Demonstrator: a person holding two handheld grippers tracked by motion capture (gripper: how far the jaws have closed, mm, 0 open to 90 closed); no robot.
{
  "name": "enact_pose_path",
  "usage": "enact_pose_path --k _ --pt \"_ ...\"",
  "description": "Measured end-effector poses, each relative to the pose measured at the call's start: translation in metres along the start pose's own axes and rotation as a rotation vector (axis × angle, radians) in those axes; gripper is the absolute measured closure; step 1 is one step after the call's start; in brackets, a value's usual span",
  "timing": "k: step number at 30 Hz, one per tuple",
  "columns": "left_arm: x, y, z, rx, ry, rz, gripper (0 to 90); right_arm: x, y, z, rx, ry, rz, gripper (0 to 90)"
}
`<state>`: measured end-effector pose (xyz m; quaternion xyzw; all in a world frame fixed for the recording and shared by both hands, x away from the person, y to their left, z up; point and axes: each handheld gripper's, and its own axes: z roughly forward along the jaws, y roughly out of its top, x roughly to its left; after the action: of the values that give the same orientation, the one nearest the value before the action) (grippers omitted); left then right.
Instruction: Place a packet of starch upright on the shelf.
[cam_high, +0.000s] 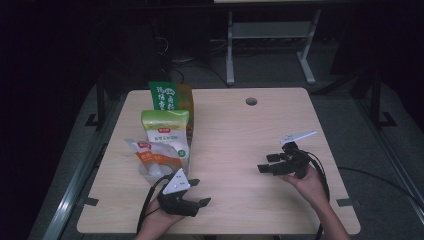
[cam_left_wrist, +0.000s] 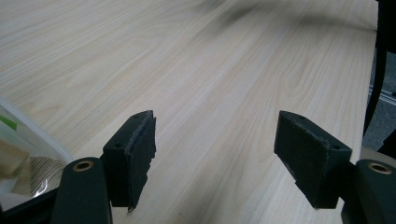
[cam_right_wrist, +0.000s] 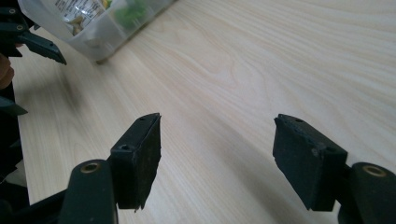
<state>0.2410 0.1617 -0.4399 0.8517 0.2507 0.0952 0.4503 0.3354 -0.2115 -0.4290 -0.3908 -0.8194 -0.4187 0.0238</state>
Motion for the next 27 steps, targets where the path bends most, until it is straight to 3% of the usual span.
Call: enact_pose_path --k 27 --pt "-0.001 -0.001 0.001 0.008 -0.005 0.008 29.1 0.008 -0.042 -0.016 -0.026 -0.017 0.017 29.6"
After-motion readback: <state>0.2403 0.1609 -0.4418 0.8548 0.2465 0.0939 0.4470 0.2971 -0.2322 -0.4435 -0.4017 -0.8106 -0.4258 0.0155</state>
